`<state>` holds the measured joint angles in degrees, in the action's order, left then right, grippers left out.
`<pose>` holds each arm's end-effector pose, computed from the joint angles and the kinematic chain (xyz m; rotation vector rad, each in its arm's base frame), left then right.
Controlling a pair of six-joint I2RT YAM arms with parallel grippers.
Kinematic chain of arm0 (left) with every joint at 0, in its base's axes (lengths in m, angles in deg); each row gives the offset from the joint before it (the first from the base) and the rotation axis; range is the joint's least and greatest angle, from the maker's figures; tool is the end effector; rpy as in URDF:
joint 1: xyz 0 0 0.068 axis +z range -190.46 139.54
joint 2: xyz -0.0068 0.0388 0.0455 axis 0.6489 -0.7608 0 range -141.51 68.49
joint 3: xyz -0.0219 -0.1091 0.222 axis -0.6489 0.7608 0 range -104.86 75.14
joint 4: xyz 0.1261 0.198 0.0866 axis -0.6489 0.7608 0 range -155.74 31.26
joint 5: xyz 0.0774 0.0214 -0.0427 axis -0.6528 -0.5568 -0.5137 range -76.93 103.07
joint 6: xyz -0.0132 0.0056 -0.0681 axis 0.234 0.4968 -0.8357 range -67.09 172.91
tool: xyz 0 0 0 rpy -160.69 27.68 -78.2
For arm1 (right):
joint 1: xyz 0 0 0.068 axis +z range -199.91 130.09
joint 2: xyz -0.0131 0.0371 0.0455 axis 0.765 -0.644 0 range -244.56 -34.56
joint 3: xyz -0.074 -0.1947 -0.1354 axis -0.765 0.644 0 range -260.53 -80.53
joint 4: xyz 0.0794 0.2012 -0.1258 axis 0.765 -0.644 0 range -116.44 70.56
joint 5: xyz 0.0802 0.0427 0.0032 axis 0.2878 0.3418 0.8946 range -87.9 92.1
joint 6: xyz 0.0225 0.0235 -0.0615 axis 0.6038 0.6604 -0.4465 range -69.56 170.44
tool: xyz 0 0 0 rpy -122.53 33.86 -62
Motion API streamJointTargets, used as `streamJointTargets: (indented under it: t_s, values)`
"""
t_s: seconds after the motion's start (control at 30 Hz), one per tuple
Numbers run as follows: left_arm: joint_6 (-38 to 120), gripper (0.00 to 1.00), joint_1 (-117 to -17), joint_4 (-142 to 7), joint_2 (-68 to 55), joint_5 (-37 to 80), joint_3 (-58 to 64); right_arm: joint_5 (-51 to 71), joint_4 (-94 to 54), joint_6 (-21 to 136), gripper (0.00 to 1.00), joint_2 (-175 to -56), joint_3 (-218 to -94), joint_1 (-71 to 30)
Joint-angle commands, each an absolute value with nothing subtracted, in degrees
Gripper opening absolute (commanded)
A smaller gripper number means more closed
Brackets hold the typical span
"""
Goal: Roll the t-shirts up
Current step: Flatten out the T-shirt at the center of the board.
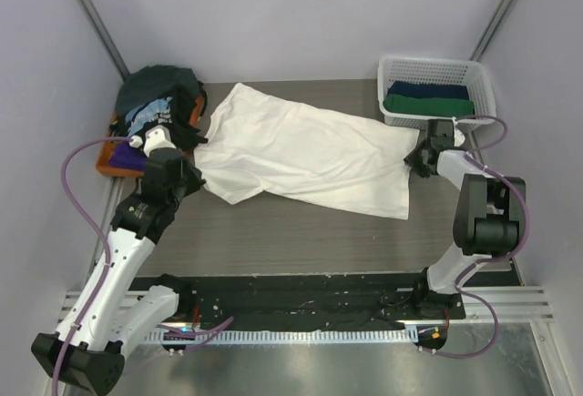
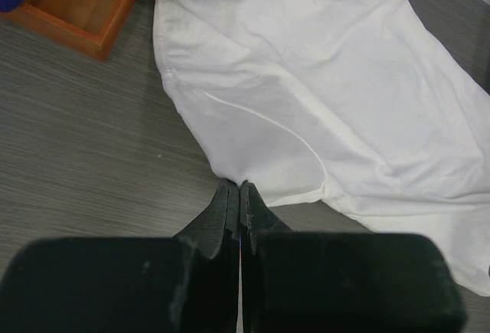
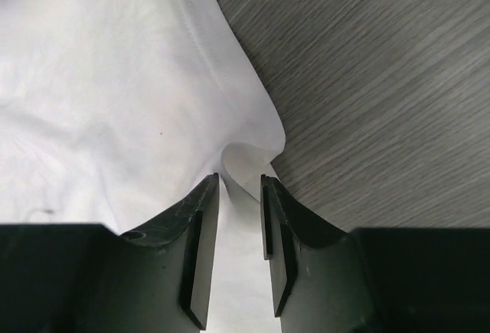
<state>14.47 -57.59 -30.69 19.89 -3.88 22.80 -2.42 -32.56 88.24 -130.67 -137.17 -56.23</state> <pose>0.1963 -0.0432 0.3010 -0.5599 2.0268 -0.2730 0.3400 -0.0420 0.1455 0.9658 2.2947 0.1341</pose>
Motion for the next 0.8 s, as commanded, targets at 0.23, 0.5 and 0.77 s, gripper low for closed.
streamJointTargets:
  t_s: [0.23, 0.5, 0.77]
  values:
    - [15.38, 0.0, -57.34, -31.37, 21.47, -4.6, 21.44, -8.37, -43.85, 92.62, 0.38, -112.17, -129.41, -55.97]
    - [15.55, 0.0, -57.25, -31.2, 21.56, -4.51, 21.79, -3.19, -49.76, 96.31, 0.44, -97.77, -116.23, -55.97]
    - [15.2, 0.0, -57.34, -31.37, 21.91, -3.98, 22.58, 3.24, -47.83, 98.59, 0.89, -91.16, -109.99, -55.88]
